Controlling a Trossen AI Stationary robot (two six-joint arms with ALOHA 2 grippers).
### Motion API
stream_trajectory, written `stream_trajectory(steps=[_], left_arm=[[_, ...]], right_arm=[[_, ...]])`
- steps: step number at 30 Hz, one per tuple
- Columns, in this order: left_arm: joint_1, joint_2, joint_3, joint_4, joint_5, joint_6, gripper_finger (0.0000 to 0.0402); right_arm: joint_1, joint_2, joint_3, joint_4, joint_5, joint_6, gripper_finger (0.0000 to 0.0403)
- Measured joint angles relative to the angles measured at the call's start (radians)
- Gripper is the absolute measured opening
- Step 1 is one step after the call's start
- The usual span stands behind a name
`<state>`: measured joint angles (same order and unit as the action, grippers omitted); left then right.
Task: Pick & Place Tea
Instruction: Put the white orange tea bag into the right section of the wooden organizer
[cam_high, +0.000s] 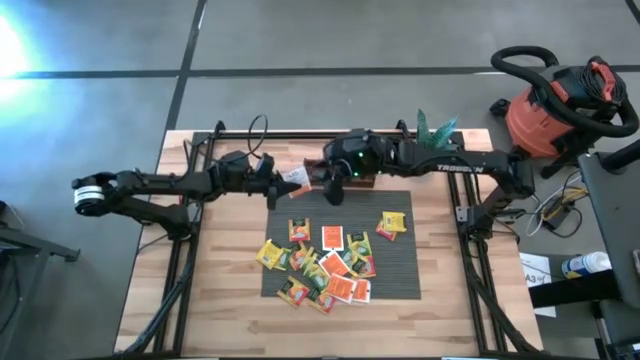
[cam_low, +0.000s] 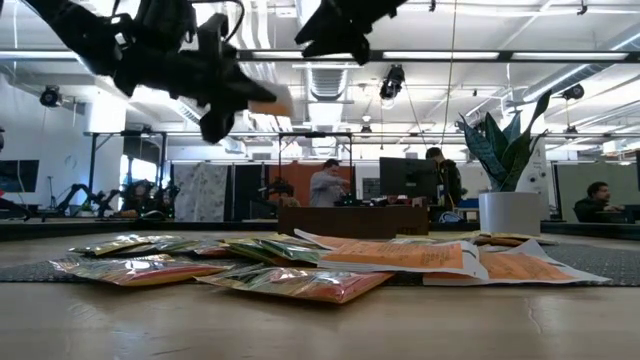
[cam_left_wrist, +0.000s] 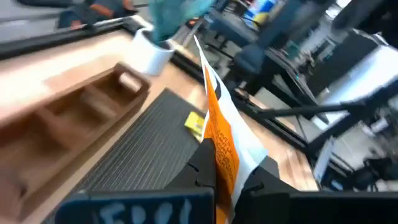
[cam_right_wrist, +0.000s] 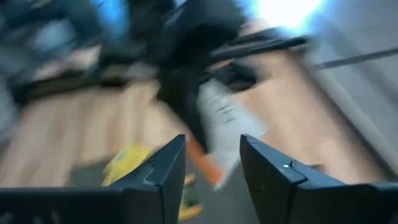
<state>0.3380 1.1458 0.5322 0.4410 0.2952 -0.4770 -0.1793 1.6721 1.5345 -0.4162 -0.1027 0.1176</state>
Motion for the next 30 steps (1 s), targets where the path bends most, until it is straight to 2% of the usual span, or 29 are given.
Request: stream_trajectory(steps=[2,7,11,20,30], left_arm=[[-0.001,0.001,0.048,-0.065,0.010,0.078,0.0005],[-0.001,0.045,0.208,-0.380,0.008,0.306,0.0004],[-0.004,0.111,0.305,-0.512,0.000,0.424,0.0003],[-0.008,0.189,0.413,-0.515,-0.004,0.503,0.0003],[-0.020,0.191,0.414,-0.508,0.001,0.505,0.0006]], right_arm=[[-0.017,0.034,0.045,-0.091,-0.058,-0.029,0.0155],[-0.049,0.084,0.172,-0.220,-0.057,-0.129,0.0157],[-0.059,0.121,0.270,-0.309,-0.059,-0.197,0.0155],[-0.061,0.199,0.386,-0.497,-0.060,-0.227,0.0155],[-0.061,0.205,0.371,-0.488,-0.053,-0.260,0.0150]])
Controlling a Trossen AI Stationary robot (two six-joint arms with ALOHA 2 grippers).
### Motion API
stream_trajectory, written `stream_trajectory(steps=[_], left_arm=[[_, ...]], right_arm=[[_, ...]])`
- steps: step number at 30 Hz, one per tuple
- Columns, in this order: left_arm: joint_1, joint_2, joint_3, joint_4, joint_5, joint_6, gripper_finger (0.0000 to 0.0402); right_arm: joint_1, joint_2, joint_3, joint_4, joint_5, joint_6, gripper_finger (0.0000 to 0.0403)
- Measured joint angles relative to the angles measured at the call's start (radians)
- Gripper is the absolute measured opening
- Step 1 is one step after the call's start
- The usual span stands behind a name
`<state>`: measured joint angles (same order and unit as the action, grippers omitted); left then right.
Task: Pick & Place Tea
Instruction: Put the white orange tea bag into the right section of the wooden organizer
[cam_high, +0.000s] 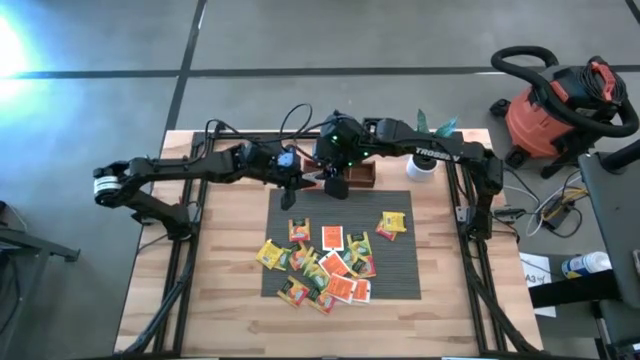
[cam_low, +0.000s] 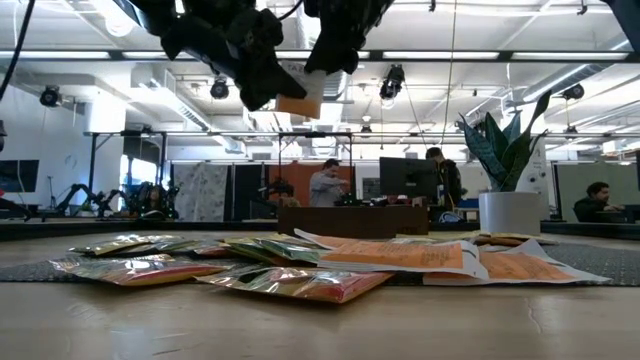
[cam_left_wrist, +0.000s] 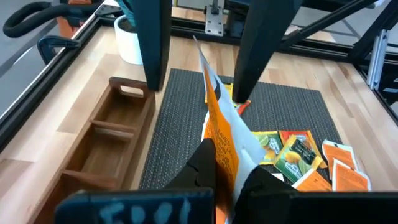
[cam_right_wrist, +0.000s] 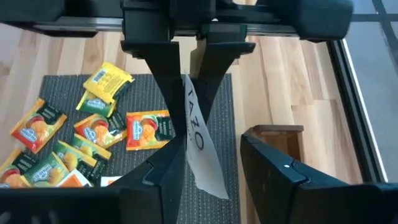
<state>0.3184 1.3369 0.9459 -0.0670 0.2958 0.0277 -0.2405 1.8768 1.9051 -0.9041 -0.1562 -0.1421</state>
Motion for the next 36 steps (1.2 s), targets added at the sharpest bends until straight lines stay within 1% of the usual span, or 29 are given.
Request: stream_trajectory(steps=[3,6,8,13,14,18,20,23,24,26,28,29,32,36], left_arm=[[-0.002,0.000,0.000,0.004,0.000,-0.001,0.0007],[-0.003,0.000,0.000,0.006,-0.001,-0.003,0.0008],[-0.003,0.000,-0.001,0.005,-0.002,-0.003,0.0008],[-0.003,0.000,-0.001,0.007,-0.009,-0.020,0.0009],[-0.003,0.000,-0.001,0.007,-0.010,-0.033,0.0010],[-0.003,0.000,-0.001,0.003,-0.027,-0.086,0.0032],[-0.005,0.000,-0.001,-0.013,-0.059,-0.101,0.0052],[-0.008,0.000,-0.002,-0.048,-0.139,-0.105,0.0085],[-0.010,0.000,-0.002,-0.061,-0.170,-0.105,0.0096],[-0.010,-0.003,-0.002,-0.095,-0.220,-0.112,0.0115],[-0.010,-0.008,-0.004,-0.130,-0.250,-0.114,0.0128],[-0.010,-0.013,-0.009,-0.144,-0.255,-0.114,0.0133],[-0.010,-0.031,-0.041,-0.159,-0.261,-0.130,0.0137],[-0.013,-0.075,-0.117,-0.137,-0.263,-0.187,0.0137]], right_arm=[[0.000,0.006,-0.001,0.000,-0.001,0.000,0.0141],[0.000,0.018,-0.001,0.000,-0.002,-0.008,0.0118],[0.000,0.024,-0.001,-0.004,-0.002,-0.017,0.0095],[0.000,0.024,-0.001,-0.005,0.000,-0.019,0.0022],[0.000,0.024,-0.001,-0.004,0.012,-0.019,0.0016],[-0.001,0.021,-0.001,-0.010,0.047,-0.015,0.0010],[-0.004,0.019,-0.001,-0.021,0.055,0.000,0.0009],[-0.007,0.017,0.000,-0.060,0.062,0.009,0.0009],[-0.008,0.017,0.000,-0.073,0.076,0.012,0.0009],[-0.010,0.017,0.000,-0.099,0.139,0.031,0.0009],[-0.018,0.017,0.000,-0.137,0.203,0.034,0.0009],[-0.027,0.017,0.000,-0.162,0.217,0.031,0.0009],[-0.075,0.015,-0.014,-0.216,0.210,0.006,0.0009],[-0.167,0.015,-0.073,-0.223,0.134,-0.016,0.0009]])
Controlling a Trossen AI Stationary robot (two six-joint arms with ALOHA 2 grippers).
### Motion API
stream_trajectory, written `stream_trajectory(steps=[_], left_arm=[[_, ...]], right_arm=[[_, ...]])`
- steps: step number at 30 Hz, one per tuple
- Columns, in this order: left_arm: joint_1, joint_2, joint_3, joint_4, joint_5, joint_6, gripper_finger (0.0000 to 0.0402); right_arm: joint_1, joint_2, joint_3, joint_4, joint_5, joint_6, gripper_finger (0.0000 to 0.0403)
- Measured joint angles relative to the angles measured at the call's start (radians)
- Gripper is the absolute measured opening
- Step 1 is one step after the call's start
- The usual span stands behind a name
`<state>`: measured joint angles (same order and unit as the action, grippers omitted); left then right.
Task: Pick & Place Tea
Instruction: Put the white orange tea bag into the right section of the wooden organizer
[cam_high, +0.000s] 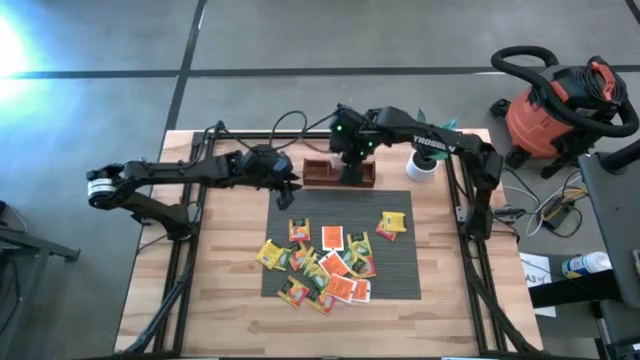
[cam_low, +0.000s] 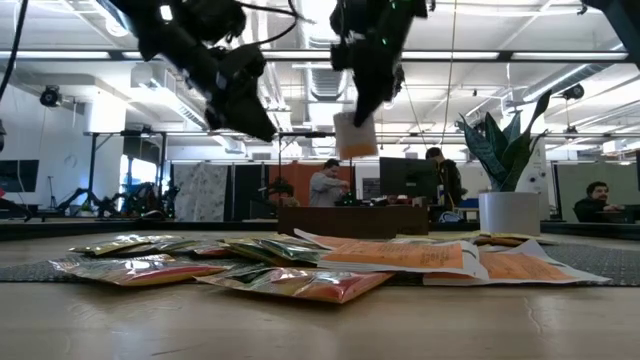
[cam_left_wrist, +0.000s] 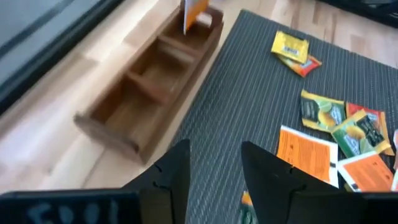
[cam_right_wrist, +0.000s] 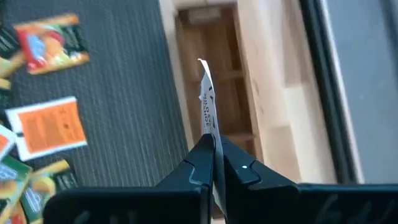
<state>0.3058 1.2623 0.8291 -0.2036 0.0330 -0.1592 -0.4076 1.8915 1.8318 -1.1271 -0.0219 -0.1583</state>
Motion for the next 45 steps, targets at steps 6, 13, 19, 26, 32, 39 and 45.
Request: stream_trajectory(steps=[6,13,19,26,32,39,45], left_arm=[[-0.007,-0.110,-0.147,0.075,-0.001,-0.107,0.0138],[-0.007,-0.278,-0.295,0.165,-0.024,-0.221,0.0138],[-0.007,-0.393,-0.365,0.178,-0.067,-0.279,0.0138],[-0.008,-0.445,-0.385,0.176,-0.093,-0.288,0.0138],[-0.008,-0.438,-0.386,0.177,-0.100,-0.287,0.0138],[-0.008,-0.439,-0.388,0.177,-0.101,-0.288,0.0138],[-0.008,-0.439,-0.391,0.177,-0.102,-0.290,0.0138]], right_arm=[[-0.106,0.000,-0.102,0.009,-0.068,-0.037,0.0009],[-0.119,0.000,-0.212,0.077,-0.088,-0.064,0.0009],[-0.129,-0.008,-0.310,0.165,-0.088,-0.005,0.0008],[-0.146,-0.070,-0.401,0.256,-0.084,0.027,0.0008],[-0.151,-0.073,-0.443,0.329,-0.085,0.028,0.0008],[-0.173,-0.073,-0.488,0.410,-0.084,0.030,0.0008],[-0.194,-0.073,-0.527,0.409,-0.083,0.026,0.0010]])
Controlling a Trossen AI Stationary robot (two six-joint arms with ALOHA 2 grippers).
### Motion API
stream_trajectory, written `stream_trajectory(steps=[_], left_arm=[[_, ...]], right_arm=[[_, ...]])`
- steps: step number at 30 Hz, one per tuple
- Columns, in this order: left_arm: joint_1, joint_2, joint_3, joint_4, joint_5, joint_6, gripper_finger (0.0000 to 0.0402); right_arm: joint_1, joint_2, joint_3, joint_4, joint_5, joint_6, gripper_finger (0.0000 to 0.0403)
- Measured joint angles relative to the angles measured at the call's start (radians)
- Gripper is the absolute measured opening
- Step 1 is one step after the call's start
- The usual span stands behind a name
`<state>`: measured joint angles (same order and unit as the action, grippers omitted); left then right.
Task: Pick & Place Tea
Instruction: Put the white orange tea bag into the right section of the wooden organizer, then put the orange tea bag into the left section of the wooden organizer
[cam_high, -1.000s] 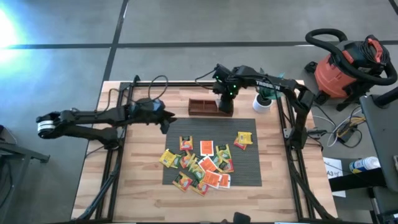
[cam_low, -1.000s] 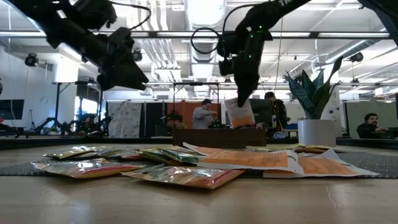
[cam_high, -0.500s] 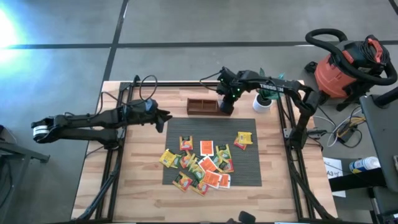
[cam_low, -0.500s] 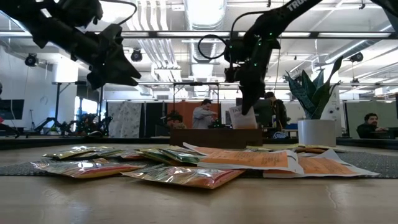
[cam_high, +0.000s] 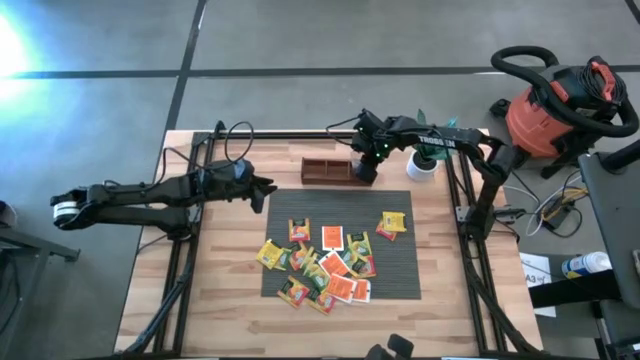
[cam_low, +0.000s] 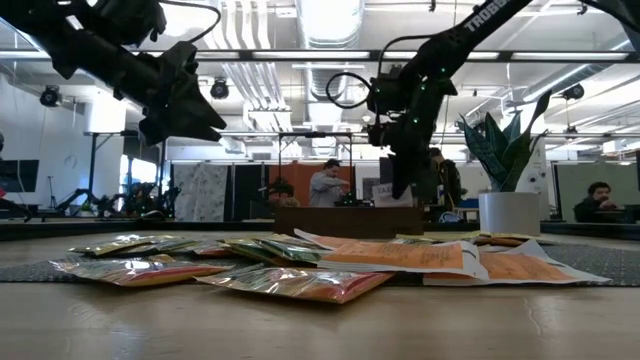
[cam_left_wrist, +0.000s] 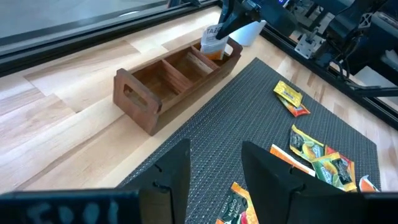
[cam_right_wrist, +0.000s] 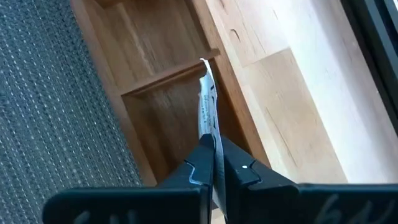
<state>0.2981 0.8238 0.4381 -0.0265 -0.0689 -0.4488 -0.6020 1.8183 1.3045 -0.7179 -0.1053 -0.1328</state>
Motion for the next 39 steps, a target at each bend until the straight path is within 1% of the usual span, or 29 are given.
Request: stream_trajectory(steps=[4,12,15,20,28,34,39], left_arm=[[0.000,0.000,0.000,0.000,0.000,0.000,0.0138],[0.000,0.000,0.000,0.000,0.000,0.001,0.0138],[0.000,0.000,0.000,0.000,0.000,-0.003,0.0138],[0.000,0.000,0.000,0.000,0.000,-0.023,0.0138],[0.001,0.000,-0.001,-0.001,0.000,-0.023,0.0138],[0.001,0.000,-0.001,-0.001,0.000,-0.024,0.0138],[0.001,0.003,-0.002,-0.027,0.078,-0.030,0.0138]], right_arm=[[-0.001,0.000,0.005,0.009,0.000,-0.021,0.0019],[-0.001,0.006,0.010,0.099,0.001,-0.160,0.0040],[-0.001,0.024,0.010,0.099,0.036,-0.182,0.0056],[-0.001,0.030,0.015,0.103,0.132,-0.182,0.0093],[0.006,-0.008,0.070,0.104,0.132,-0.182,0.0139],[0.046,-0.045,0.106,0.094,0.129,-0.169,0.0162],[0.133,-0.069,0.120,0.071,0.125,-0.098,0.0169]])
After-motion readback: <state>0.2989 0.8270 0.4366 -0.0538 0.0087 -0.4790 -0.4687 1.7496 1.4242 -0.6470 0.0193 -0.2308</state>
